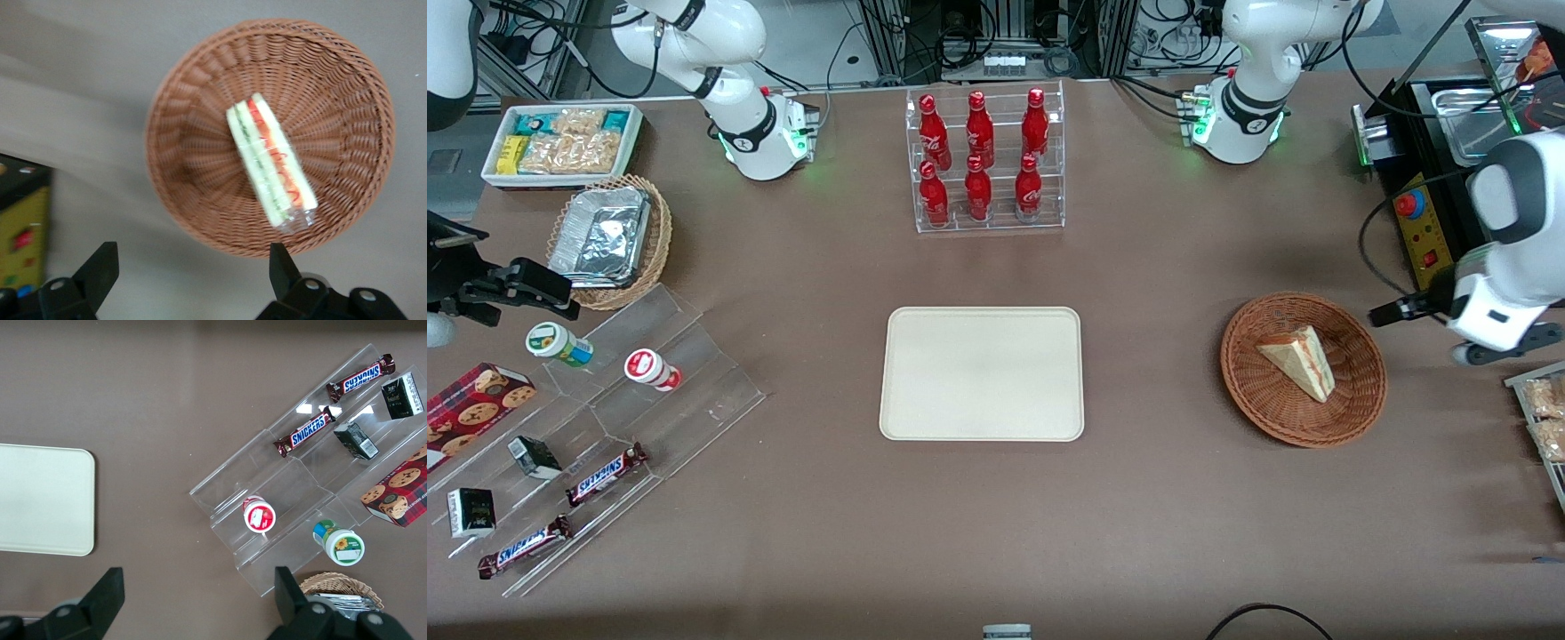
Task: Place sandwich from basket to tray
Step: 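Move the open left gripper over the sandwich in the wicker basket, then lower the left gripper and close it on the wrapped sandwich, then lift the sandwich and carry it over the cream tray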
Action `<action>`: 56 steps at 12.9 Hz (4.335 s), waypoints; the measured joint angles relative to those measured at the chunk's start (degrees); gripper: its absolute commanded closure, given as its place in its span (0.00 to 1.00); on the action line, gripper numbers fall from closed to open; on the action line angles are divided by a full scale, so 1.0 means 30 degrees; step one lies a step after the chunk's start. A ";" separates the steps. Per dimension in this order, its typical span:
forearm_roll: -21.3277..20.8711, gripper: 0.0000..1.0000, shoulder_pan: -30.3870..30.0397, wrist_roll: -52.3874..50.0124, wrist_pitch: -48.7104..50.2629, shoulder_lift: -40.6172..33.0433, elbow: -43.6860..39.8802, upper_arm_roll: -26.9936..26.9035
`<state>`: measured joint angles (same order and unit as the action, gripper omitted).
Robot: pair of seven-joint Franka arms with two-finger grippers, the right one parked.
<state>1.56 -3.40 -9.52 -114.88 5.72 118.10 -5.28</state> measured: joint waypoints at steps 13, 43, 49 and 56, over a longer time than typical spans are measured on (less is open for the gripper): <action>0.1142 0.00 0.1304 -0.8802 -0.7625 0.2854 0.2689 0.0237; 0.1399 0.51 0.5075 -0.6062 -0.0026 0.2540 -0.3571 0.0570; 0.1397 0.57 0.9449 -0.6056 -0.0244 0.3685 -0.4348 0.0656; 0.1396 0.58 1.3184 -0.6042 -0.3916 0.6239 -0.5056 0.0666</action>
<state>5.74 36.16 -27.64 -126.63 24.44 102.93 -3.28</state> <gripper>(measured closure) 0.573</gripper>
